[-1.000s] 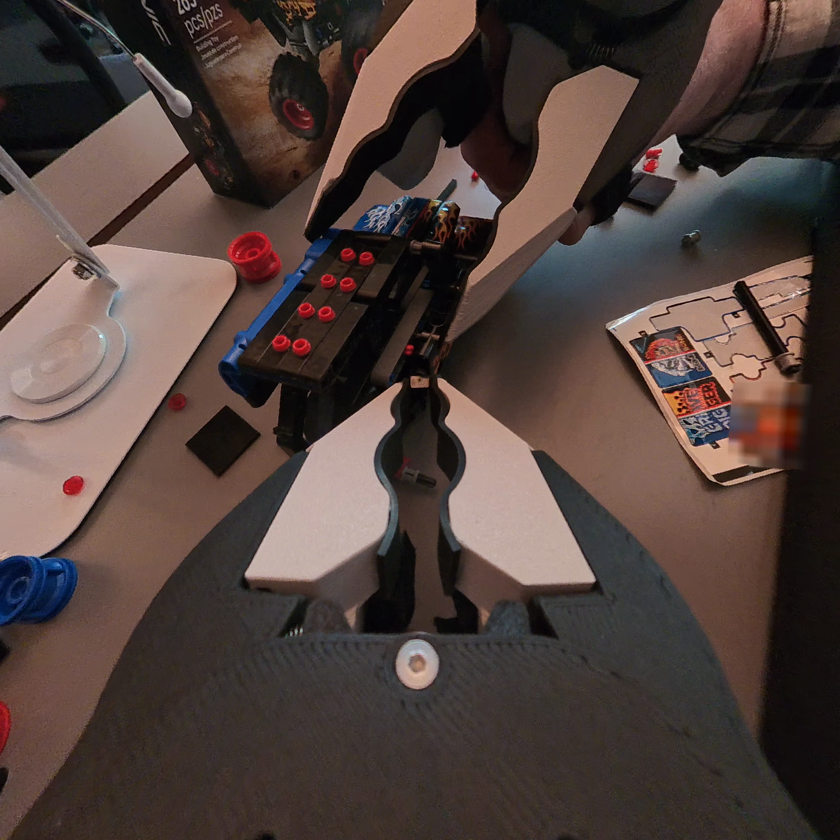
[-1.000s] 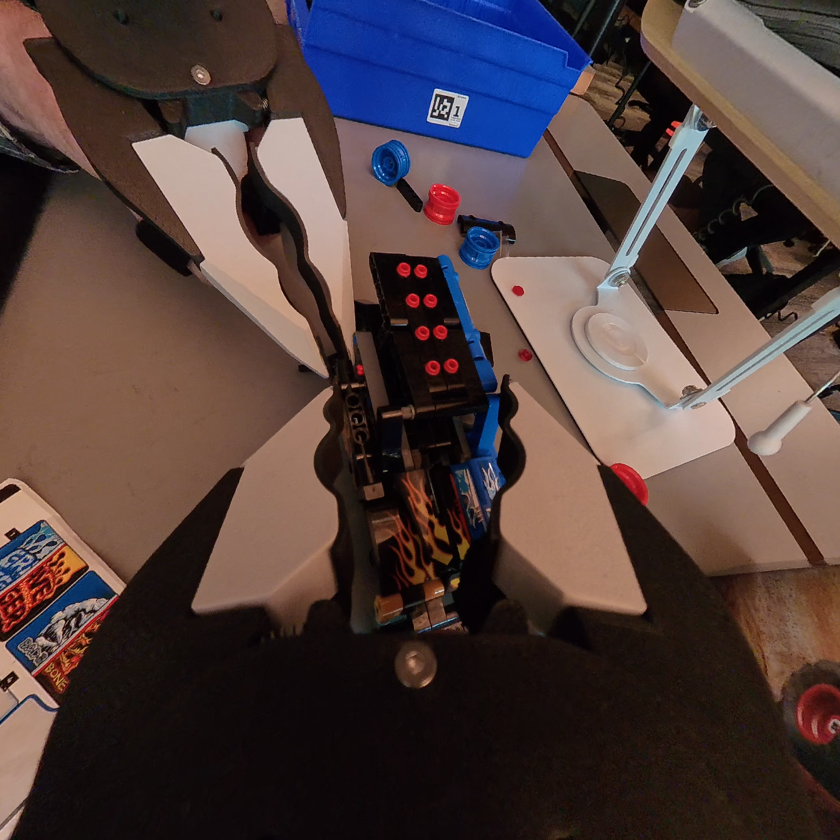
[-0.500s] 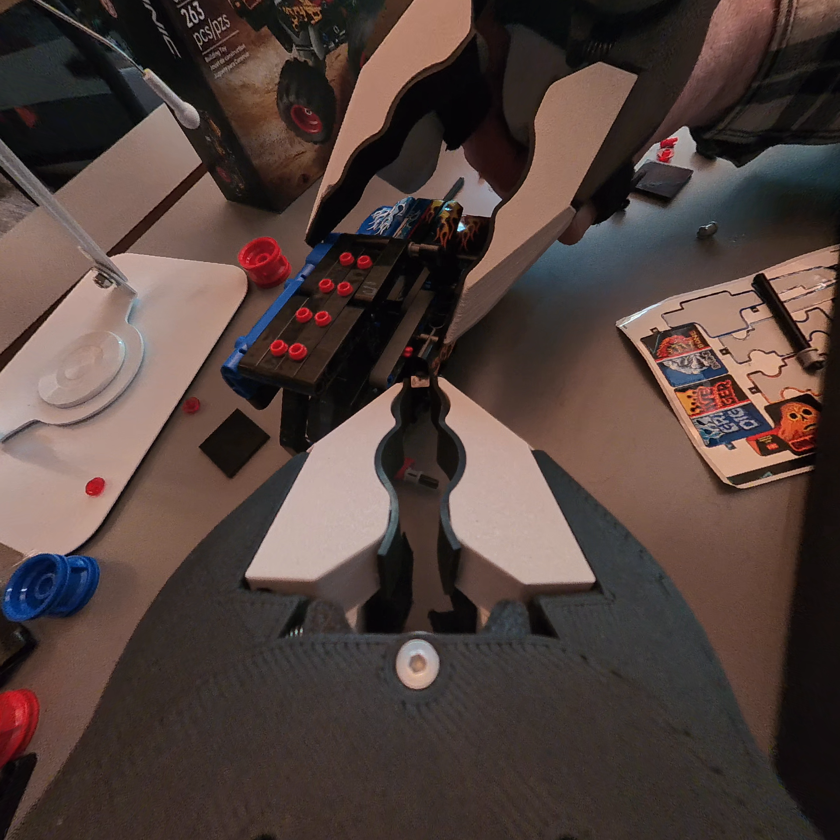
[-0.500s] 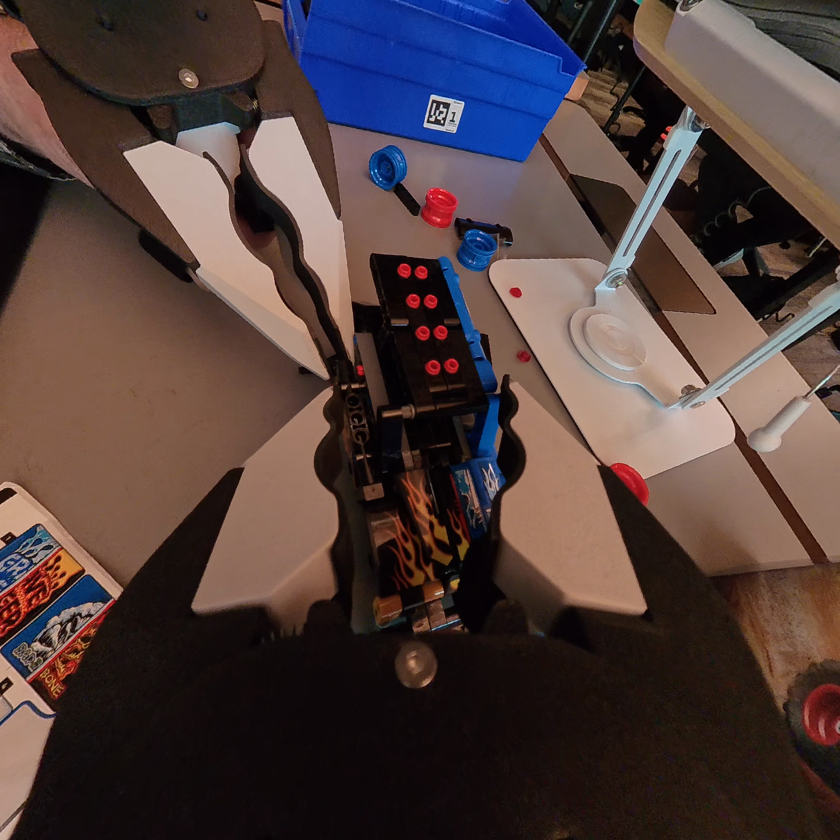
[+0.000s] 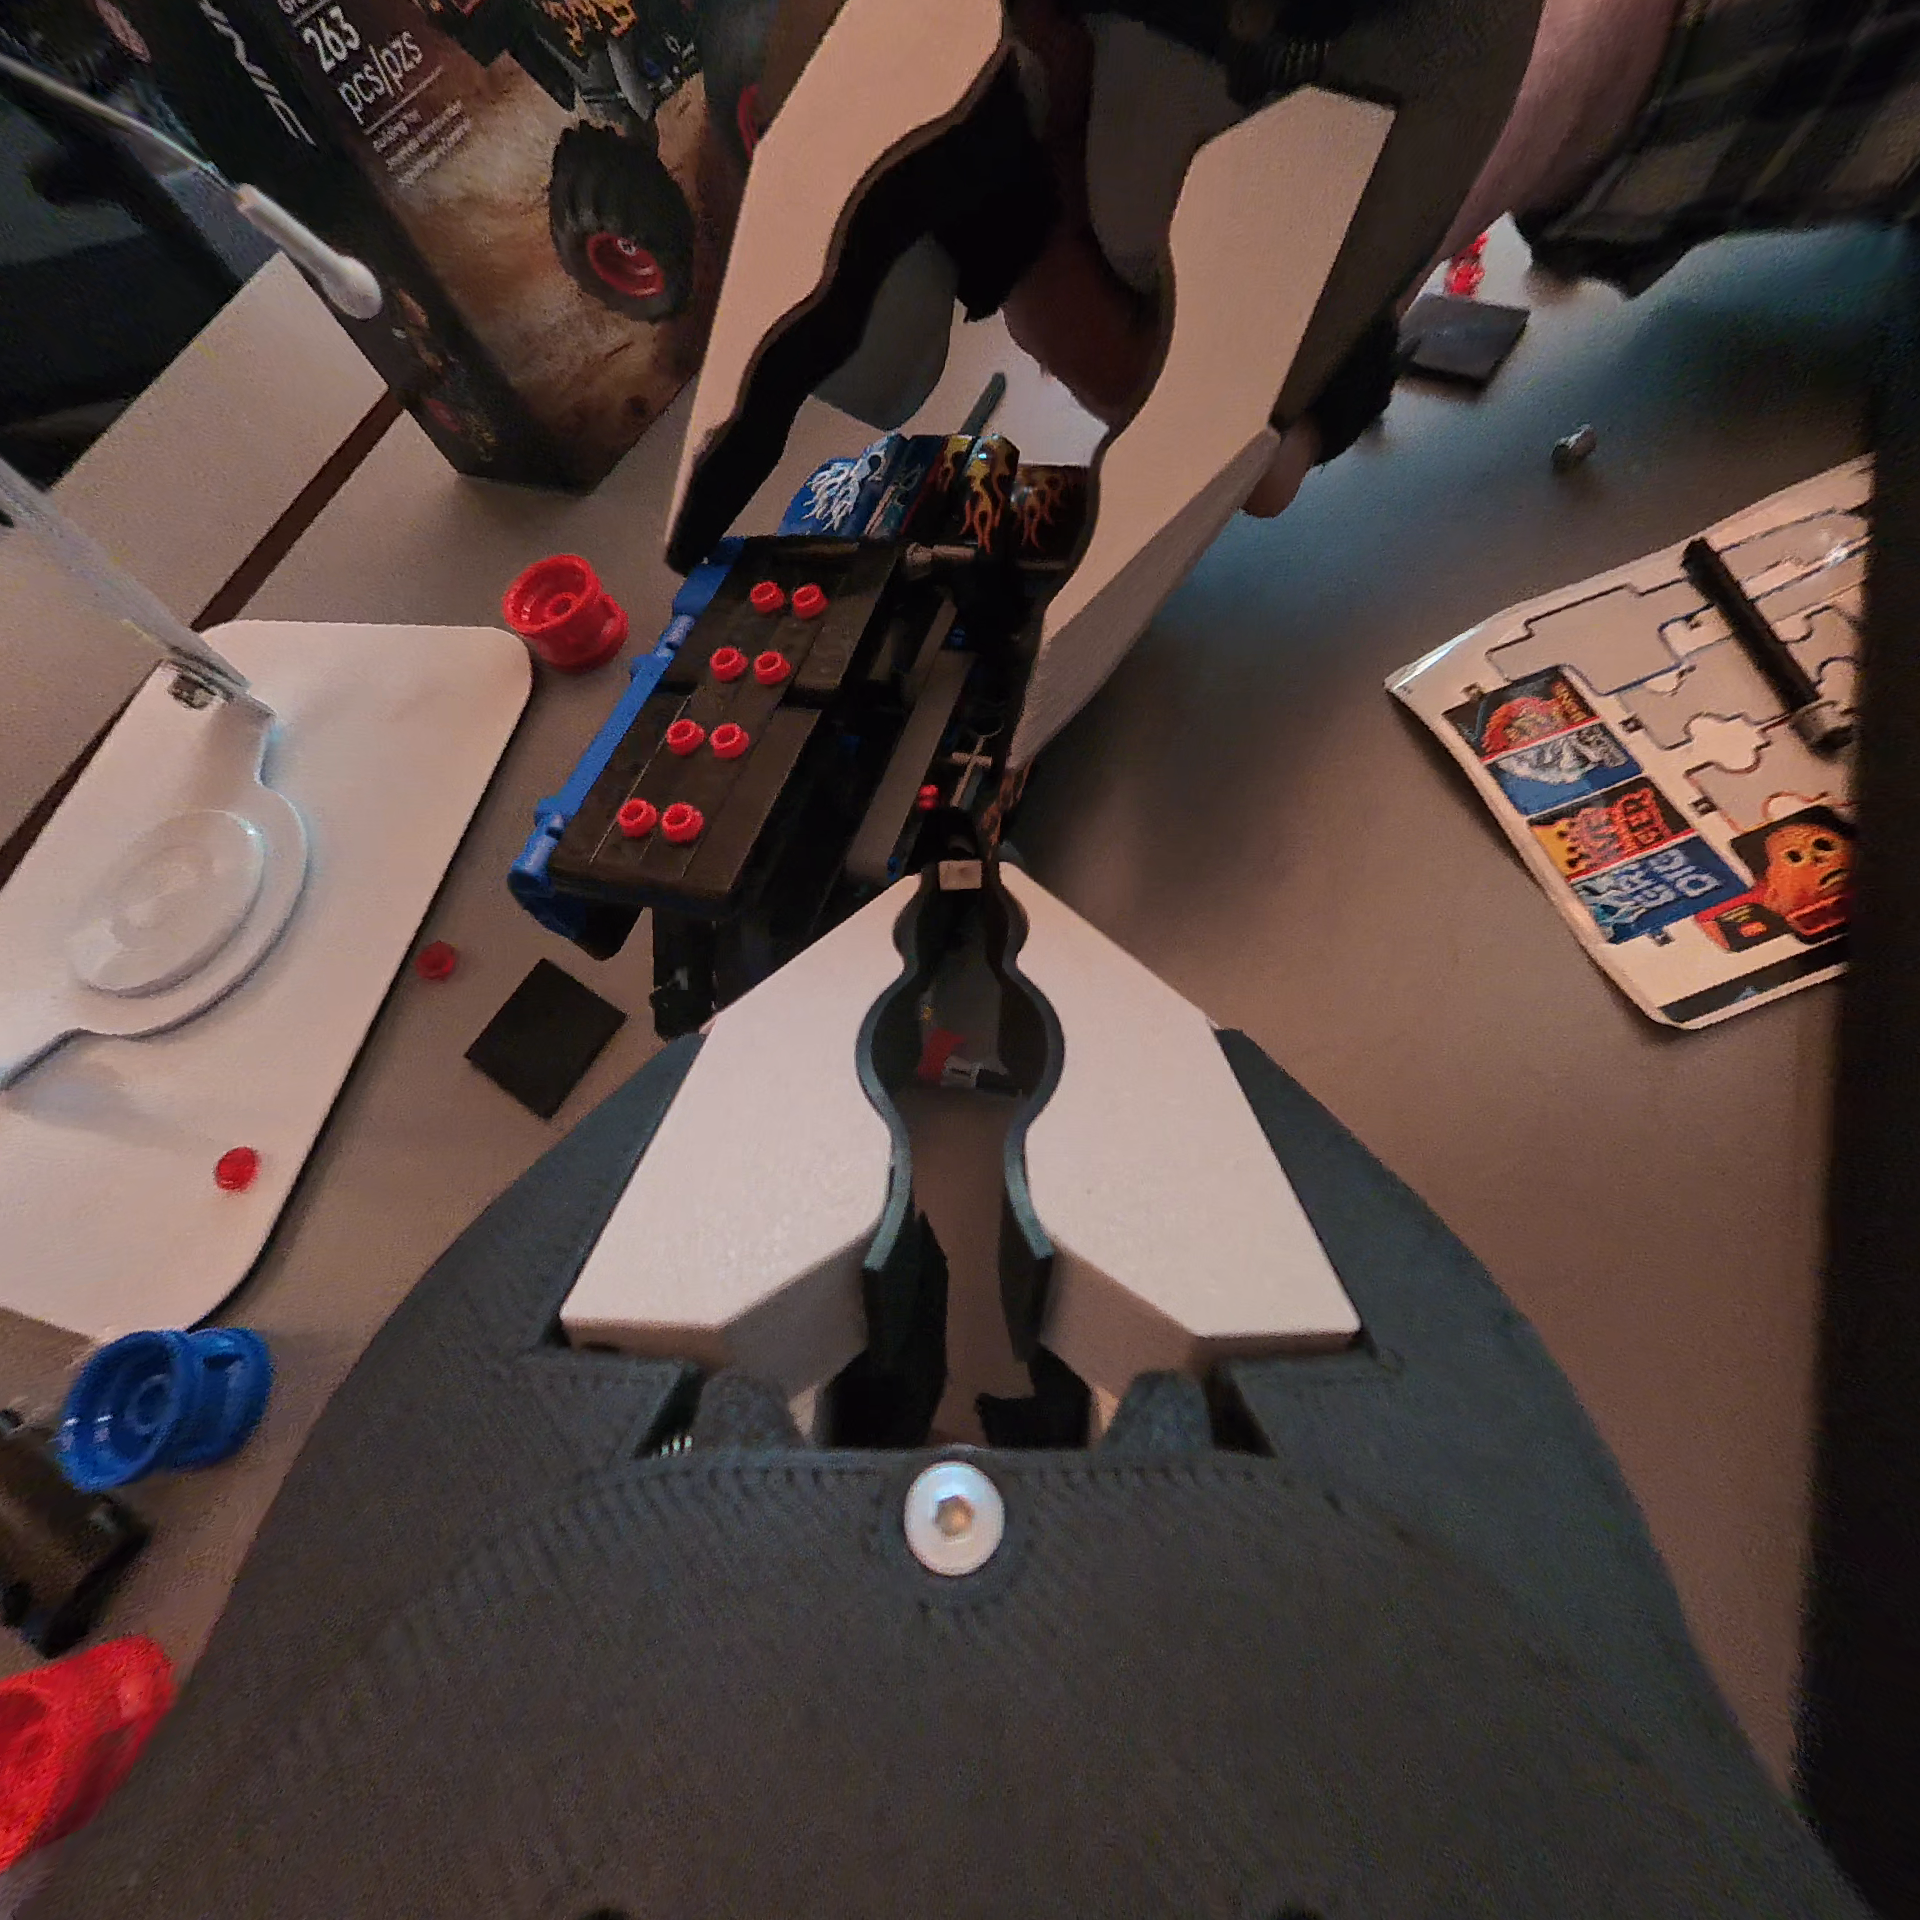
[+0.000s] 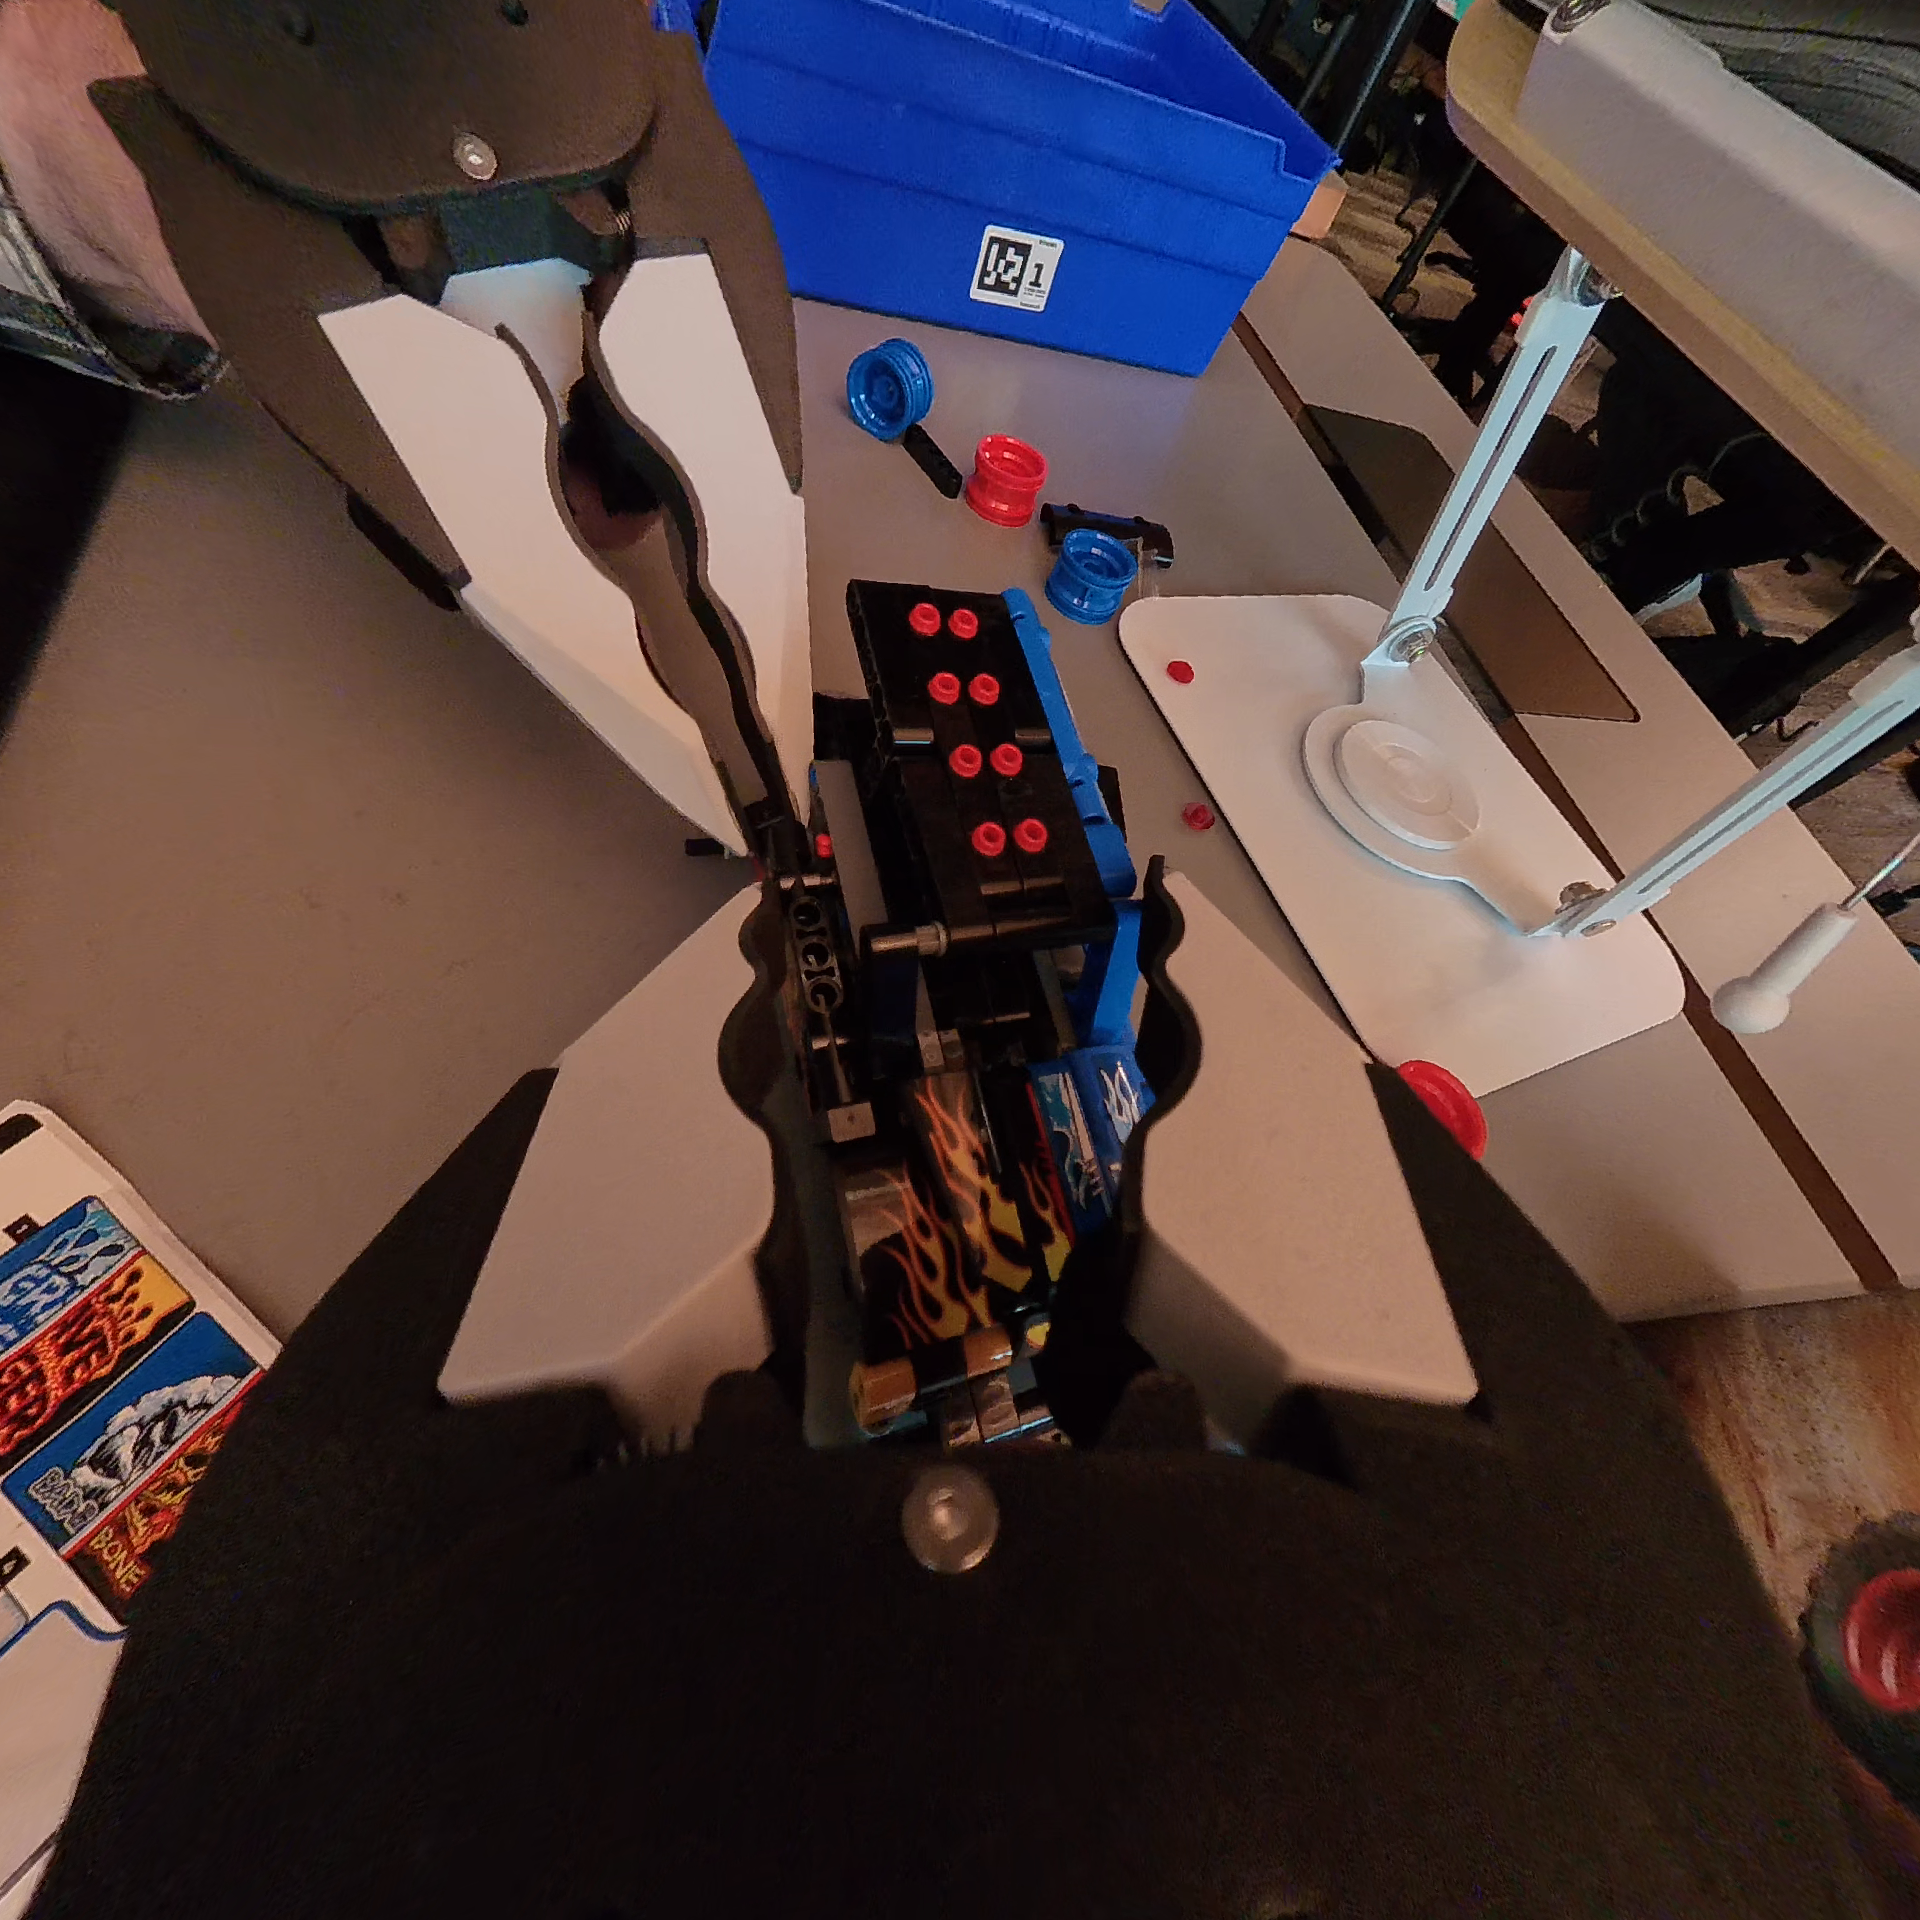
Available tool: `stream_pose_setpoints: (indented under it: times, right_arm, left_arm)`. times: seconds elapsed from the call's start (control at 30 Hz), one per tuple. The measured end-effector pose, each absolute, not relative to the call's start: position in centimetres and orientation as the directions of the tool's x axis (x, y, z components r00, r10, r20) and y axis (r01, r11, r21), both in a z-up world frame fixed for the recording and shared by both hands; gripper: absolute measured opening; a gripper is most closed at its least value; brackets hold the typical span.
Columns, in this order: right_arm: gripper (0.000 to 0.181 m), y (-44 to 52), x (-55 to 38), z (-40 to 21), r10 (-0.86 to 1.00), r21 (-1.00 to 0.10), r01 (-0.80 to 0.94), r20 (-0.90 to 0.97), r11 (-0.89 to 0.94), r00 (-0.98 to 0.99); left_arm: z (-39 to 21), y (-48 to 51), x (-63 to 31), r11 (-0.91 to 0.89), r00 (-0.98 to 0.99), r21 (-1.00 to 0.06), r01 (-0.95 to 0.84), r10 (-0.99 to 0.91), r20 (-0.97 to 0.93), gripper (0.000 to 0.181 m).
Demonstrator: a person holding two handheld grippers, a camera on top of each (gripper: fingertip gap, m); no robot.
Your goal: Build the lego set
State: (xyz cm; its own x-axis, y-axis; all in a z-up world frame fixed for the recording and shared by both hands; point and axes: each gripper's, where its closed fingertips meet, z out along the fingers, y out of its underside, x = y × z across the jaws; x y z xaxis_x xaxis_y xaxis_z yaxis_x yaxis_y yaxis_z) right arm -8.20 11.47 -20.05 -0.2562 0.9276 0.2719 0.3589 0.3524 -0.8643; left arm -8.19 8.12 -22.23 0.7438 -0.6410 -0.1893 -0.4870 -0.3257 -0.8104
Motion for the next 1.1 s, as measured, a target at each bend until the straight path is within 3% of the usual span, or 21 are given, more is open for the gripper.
stream_pose_setpoints:
  times: [0.7,1.1]
  right_arm:
    - [0.068,11.6,-8.1,-20.0,0.929,-0.867,0.356,0.271,0.349,-0.251]
    - [0.068,11.5,-8.1,-20.1,0.927,-0.865,0.355,0.279,0.356,-0.251]
  left_arm:
    - [-22.2,8.4,-8.0,-0.349,0.784,-0.809,-0.472,-0.587,-0.204,0.006]
    - [-20.6,8.5,-7.6,-0.344,0.821,-0.884,-0.317,-0.566,-0.073,0.005]
